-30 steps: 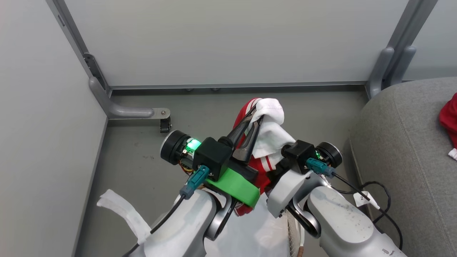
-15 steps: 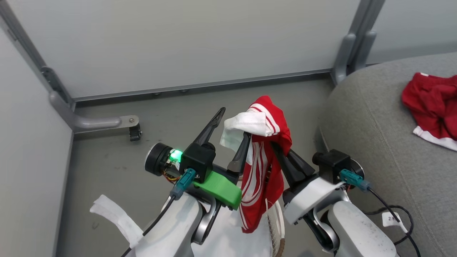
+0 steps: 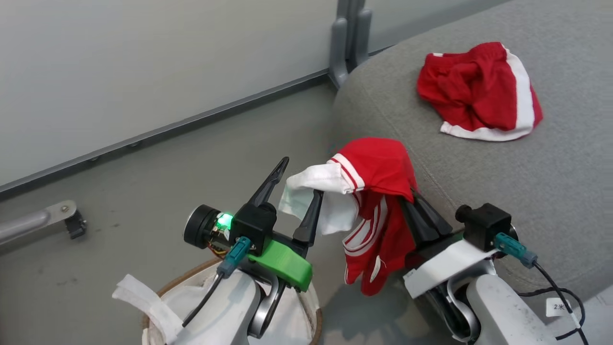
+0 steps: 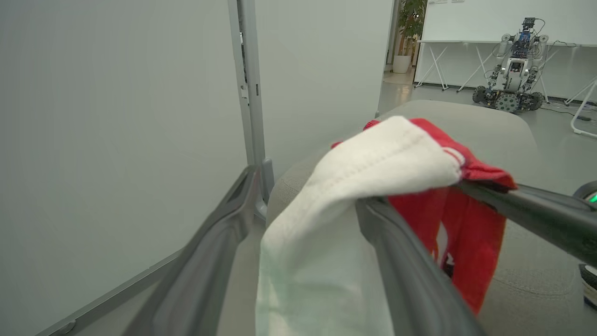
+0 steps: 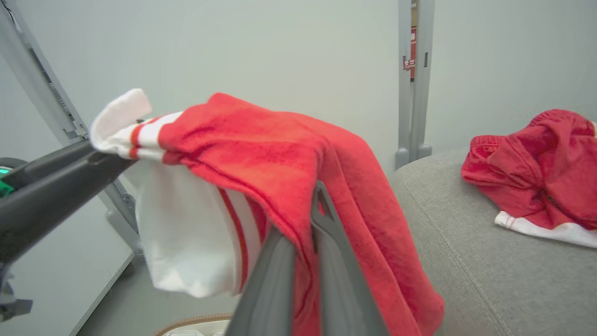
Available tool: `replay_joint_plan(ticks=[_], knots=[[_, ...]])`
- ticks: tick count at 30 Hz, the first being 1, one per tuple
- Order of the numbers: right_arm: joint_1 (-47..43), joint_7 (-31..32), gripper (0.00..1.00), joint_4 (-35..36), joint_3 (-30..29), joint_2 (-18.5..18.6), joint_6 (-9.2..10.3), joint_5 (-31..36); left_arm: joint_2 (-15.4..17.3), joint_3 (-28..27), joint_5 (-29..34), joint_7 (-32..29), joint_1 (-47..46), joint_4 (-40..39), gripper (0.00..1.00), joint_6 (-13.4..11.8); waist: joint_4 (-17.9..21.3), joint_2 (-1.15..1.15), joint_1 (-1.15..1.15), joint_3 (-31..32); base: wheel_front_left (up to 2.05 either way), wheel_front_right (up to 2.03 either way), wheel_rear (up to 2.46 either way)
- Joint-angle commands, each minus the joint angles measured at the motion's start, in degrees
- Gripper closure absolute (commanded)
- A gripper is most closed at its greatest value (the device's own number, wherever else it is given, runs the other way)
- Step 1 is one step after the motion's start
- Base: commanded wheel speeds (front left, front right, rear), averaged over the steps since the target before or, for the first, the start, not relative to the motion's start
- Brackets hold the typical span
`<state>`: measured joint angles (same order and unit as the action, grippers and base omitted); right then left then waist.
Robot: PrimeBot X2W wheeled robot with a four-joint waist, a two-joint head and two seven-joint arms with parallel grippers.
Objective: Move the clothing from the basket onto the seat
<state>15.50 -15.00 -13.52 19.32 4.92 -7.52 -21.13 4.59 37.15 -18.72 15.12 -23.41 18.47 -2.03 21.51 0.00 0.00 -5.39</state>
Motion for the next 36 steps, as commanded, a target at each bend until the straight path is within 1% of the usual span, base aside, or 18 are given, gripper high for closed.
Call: replay_joint_plan(ticks=[1, 5, 10, 12, 15, 20, 23, 25, 27, 30, 34, 36], knots=[[-0.77, -0.26, 1.0, 0.64, -1.03, 0.42, 0.06, 0.13, 0.0, -0.03, 0.48, 0.01, 0.75, 0.32, 0.0, 0.72, 8.28, 0.0, 0.0, -3.02, 0.0, 0.0, 0.0], [-0.44, -0.27, 1.0, 2.21, -4.36, 1.13, 0.06, 0.97, -0.37, 0.28, 1.5, 0.01, -0.07, 1.58, 0.0, 2.49, 8.89, 0.0, 0.0, -4.51, 0.0, 0.0, 0.0], [5.43, -0.27, 1.0, 4.54, -7.52, 4.88, 0.06, 2.2, -0.67, 0.05, 3.1, 0.01, -0.36, 2.85, 0.0, 3.42, 9.14, 0.0, 0.0, -6.85, 0.0, 0.0, 0.0], [9.37, -0.27, 1.0, 5.24, -8.13, 7.33, 0.07, 2.64, -0.68, -0.35, 3.56, 0.01, -0.39, 3.02, 0.0, 3.44, 9.17, 0.0, 0.0, -7.93, 0.0, 0.0, 0.0], [16.56, -0.27, 1.0, 5.48, -8.03, 11.93, 0.07, 3.41, -0.31, -0.79, 4.14, 0.01, -0.39, 3.39, 0.0, 3.58, 9.14, 0.0, 0.0, -9.91, 0.0, 0.0, 0.0], [28.3, -0.26, 1.0, 2.61, -9.33, 20.26, 0.07, 4.62, 0.35, -0.45, 5.69, 0.02, -2.65, 3.68, 0.0, 4.44, 7.04, 0.0, 0.0, -14.69, 0.0, 0.0, 0.0], [35.11, -0.25, 1.0, -0.32, -10.16, 24.98, 0.07, 5.16, 0.93, -0.63, 6.46, 0.01, -3.98, 3.85, 0.0, 4.54, 5.31, 0.0, 0.0, -18.01, 0.0, 0.0, 0.0], [39.31, 0.14, 1.0, -3.53, -11.02, 27.94, 0.07, 5.5, 1.14, -0.53, 6.84, 0.01, -5.19, 4.12, 0.0, 4.79, 4.09, 0.0, 0.0, -20.32, 0.0, 0.0, 0.0], [42.88, 0.26, 1.0, -7.03, -11.63, 29.64, 0.07, 5.43, 1.21, -0.43, 7.22, 0.01, -6.18, 4.14, 0.0, 5.05, 2.74, 0.0, 0.0, -22.44, 0.0, 0.0, 0.0], [46.57, 0.52, 1.0, -12.6, -11.77, 32.34, 0.07, 7.42, 1.5, -0.34, 7.41, 0.01, -7.34, 4.33, 0.0, 5.11, 0.97, 0.0, 0.0, -25.58, 0.0, 0.0, 0.0], [49.35, 0.78, 1.0, -22.63, -14.49, 32.99, 0.07, 8.59, 1.61, 0.14, 7.87, 0.02, -9.24, 4.44, 0.0, 5.68, -1.41, 0.0, 0.0, -29.35, 0.0, 0.0, 0.0], [49.58, 0.69, 1.0, -27.32, -15.8, 32.31, 0.07, 9.67, 1.75, 0.03, 8.07, 0.01, -10.01, 4.53, 0.0, 5.61, -2.43, 0.0, 0.0, -30.81, 0.0, 0.0, 0.0]])
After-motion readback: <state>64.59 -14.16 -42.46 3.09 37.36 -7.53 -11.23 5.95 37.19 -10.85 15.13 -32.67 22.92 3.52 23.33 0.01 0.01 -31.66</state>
